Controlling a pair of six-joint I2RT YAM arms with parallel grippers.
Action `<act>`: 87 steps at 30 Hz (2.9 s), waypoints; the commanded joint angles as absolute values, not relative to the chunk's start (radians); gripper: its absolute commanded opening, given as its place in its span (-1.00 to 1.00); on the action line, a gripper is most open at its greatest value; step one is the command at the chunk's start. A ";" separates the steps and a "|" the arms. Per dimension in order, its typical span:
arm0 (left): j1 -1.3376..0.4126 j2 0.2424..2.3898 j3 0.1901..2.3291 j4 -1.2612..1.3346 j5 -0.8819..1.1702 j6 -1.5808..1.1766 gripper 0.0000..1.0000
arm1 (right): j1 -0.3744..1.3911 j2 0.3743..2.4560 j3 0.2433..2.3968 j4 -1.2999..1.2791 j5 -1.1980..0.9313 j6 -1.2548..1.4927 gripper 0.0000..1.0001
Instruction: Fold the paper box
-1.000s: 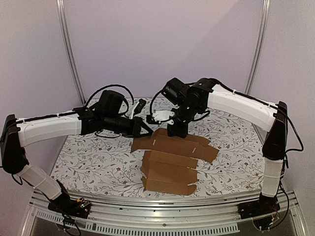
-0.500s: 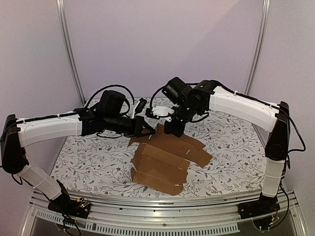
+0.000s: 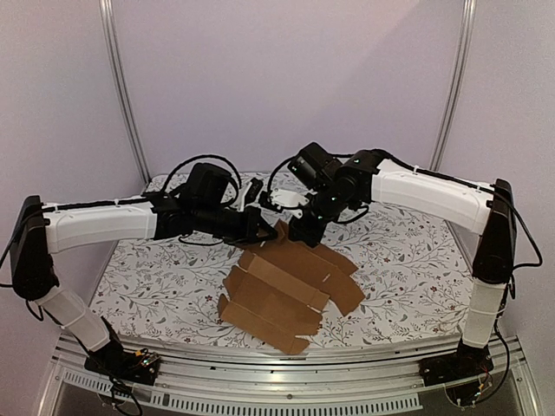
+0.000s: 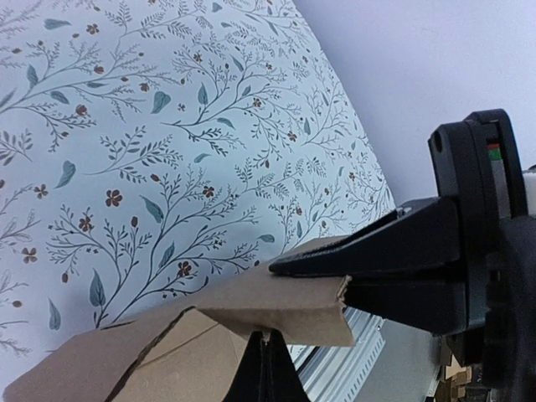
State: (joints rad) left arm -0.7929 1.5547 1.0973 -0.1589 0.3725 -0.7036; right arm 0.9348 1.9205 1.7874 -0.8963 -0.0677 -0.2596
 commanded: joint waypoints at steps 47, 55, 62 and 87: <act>-0.812 1.269 0.973 -0.515 -0.161 -0.623 -1.00 | 0.940 1.796 1.627 -0.785 -0.096 -0.169 -1.00; -0.805 1.311 0.987 -0.440 -0.152 -0.617 -1.00 | 0.940 1.742 1.527 -0.743 -0.159 -0.179 -1.00; -0.805 1.317 1.024 -0.471 -0.163 -0.603 -1.00 | 0.940 1.718 1.496 -0.734 -0.076 -0.153 -1.00; -0.807 1.280 1.016 -0.355 0.307 -0.536 -1.00 | 0.940 1.728 1.533 -0.724 0.012 -0.107 -1.00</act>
